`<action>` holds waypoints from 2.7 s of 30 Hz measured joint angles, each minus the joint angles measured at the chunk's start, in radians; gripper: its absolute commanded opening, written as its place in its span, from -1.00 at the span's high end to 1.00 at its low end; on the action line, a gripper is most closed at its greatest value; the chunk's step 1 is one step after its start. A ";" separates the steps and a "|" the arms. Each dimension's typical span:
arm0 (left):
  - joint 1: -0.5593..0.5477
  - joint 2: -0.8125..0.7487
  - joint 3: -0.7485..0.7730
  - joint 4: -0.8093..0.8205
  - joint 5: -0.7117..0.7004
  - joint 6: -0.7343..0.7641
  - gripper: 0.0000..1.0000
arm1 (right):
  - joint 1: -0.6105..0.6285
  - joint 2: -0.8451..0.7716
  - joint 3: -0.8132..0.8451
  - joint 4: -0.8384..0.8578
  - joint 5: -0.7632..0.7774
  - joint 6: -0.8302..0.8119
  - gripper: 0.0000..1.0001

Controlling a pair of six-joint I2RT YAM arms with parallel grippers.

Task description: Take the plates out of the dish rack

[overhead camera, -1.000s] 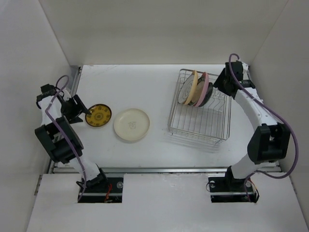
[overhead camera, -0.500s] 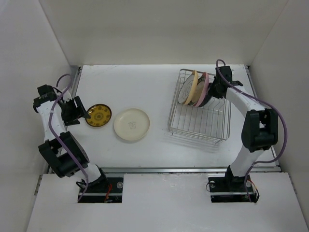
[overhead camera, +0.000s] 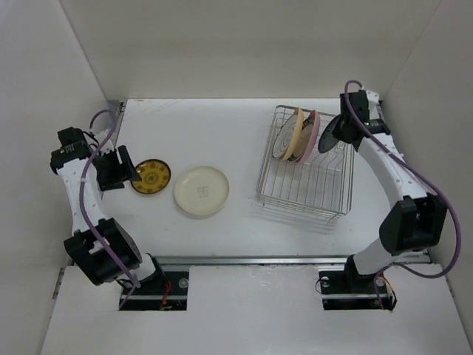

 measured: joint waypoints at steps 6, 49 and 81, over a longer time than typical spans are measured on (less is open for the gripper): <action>-0.020 -0.054 0.018 -0.034 0.027 0.034 -0.28 | -0.003 -0.174 0.068 -0.059 0.137 -0.001 1.00; -0.461 -0.075 -0.002 -0.069 0.266 0.156 0.96 | 0.736 0.126 -0.073 0.595 -0.877 -0.111 1.00; 0.005 0.264 0.053 0.131 0.043 -0.183 1.00 | 0.704 -0.159 -0.078 0.533 -0.477 -0.050 -0.59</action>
